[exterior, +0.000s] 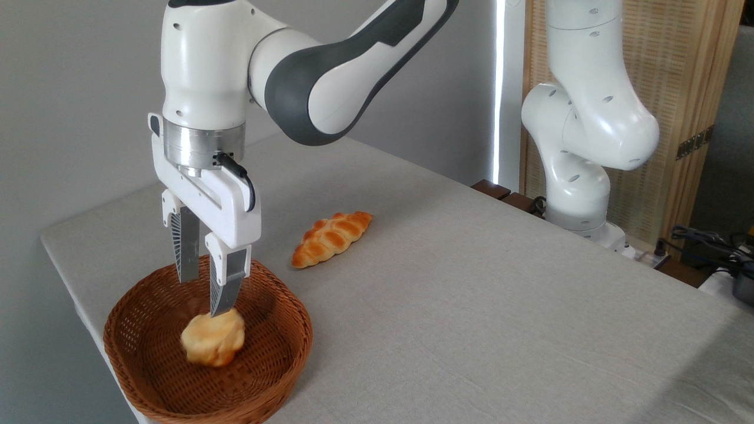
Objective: Put bread into the basket
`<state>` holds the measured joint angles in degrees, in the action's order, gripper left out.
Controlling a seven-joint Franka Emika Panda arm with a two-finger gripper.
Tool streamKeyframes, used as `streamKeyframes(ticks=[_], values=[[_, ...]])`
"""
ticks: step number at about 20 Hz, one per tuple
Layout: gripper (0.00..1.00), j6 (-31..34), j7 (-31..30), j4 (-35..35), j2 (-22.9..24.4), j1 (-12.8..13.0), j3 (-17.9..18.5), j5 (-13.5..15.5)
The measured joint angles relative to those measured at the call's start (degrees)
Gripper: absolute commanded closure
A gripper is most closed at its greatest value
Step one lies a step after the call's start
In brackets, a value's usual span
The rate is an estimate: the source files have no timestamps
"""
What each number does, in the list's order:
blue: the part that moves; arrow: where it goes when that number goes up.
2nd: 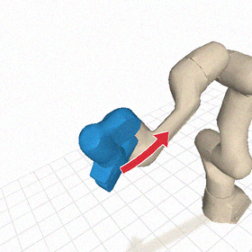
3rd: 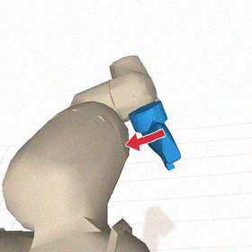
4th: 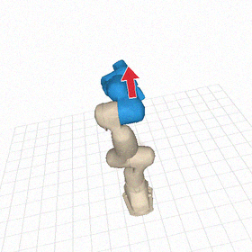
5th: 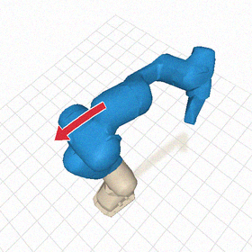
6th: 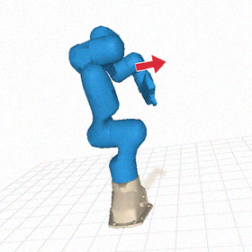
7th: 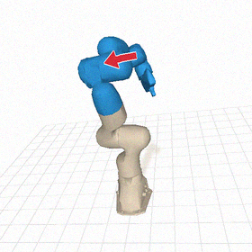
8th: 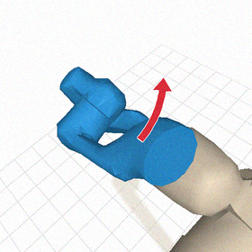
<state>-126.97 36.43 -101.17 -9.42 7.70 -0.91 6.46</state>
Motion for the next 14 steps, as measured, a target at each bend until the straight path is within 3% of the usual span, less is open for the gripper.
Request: streamKeyframes(ticks=[3, 8, 14], values=[[0.00, 5.1, 0.0, 0.6, 1.9, -0.1, 0.4, 0.0], [0.00, 20.6, 0.0, 4.2, 7.9, -0.2, 0.6, -2.2], [0.00, 26.9, -0.4, 5.9, 9.2, -0.4, 2.8, -2.8]])
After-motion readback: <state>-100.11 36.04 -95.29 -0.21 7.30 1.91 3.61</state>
